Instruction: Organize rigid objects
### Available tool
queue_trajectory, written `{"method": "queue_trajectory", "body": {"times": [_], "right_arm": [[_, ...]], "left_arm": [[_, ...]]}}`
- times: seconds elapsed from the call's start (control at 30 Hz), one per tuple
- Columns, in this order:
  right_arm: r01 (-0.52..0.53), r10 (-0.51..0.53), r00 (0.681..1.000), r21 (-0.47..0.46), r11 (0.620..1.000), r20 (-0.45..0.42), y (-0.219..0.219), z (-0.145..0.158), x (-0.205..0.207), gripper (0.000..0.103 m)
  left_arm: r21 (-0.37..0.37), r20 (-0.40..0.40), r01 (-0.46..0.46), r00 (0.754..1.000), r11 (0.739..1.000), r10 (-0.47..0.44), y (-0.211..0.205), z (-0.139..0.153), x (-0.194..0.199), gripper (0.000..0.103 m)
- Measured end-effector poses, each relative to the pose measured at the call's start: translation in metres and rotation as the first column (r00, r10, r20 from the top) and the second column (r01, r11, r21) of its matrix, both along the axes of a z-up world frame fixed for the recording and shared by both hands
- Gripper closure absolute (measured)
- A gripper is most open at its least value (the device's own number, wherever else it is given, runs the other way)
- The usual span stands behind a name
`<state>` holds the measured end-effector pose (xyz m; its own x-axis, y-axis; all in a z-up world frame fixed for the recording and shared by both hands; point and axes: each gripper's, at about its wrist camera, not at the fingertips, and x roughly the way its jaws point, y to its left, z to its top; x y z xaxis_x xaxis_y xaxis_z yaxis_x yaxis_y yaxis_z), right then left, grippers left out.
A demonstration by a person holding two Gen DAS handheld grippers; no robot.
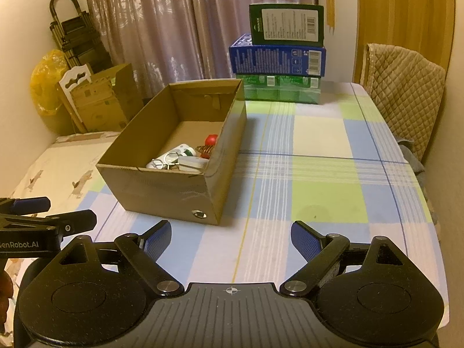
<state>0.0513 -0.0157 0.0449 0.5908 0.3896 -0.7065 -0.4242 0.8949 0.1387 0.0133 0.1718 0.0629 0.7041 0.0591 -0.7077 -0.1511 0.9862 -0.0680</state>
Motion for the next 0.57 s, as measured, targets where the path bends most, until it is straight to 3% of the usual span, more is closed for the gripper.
{"method": "queue_trajectory", "body": {"times": [0.57], "right_arm": [[0.011, -0.011, 1.000, 0.003, 1.000, -0.016, -0.0017, -0.0056, 0.0033, 0.016]], "left_arm": [[-0.018, 0.007, 0.008, 1.000, 1.000, -0.007, -0.0009, -0.0032, 0.0036, 0.001]]}}
